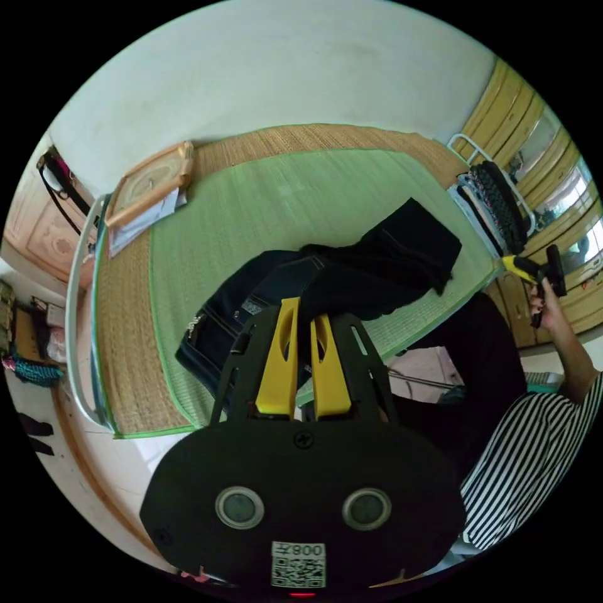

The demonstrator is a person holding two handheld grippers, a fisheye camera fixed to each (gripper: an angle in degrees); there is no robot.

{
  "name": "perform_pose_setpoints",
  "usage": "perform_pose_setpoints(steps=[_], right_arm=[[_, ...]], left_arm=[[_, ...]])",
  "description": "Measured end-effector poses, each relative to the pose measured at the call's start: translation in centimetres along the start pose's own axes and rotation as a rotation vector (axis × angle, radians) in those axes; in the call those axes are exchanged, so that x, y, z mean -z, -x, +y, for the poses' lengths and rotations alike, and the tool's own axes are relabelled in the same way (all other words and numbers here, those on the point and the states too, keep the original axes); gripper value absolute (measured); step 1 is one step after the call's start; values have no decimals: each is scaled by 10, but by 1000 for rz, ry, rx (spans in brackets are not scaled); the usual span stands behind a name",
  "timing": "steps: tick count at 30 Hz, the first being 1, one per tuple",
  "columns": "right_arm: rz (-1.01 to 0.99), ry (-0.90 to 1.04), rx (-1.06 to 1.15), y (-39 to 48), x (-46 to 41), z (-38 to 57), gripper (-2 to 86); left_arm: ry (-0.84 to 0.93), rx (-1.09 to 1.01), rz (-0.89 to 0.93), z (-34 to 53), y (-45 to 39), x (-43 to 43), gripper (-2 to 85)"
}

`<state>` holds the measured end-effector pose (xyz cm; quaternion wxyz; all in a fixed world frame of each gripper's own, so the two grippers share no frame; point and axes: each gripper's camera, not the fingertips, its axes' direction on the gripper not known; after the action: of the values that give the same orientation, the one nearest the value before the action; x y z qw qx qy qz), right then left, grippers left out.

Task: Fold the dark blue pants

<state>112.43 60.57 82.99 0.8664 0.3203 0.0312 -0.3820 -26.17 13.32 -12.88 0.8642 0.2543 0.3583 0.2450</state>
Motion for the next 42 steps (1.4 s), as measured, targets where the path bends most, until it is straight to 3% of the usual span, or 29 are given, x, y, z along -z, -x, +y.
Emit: perform_pose_setpoints(steps=[3,9,17,25,42], right_arm=[[196,83,205,33,-37,-43,56],[312,291,504,96,-139,-112,116],[548,374,652,133,-220,-147,107],[526,424,666,147,-204,-186,69],[468,282,686,205,-29,-248,29]], left_arm=[[-3,56,26,-20,0,18,3],[34,80,29,-61,-13,42,3],[55,112,64,-103,-14,61,4],[49,133,91,-125,5,83,3],[-53,107,47,-137,72,158,2]])
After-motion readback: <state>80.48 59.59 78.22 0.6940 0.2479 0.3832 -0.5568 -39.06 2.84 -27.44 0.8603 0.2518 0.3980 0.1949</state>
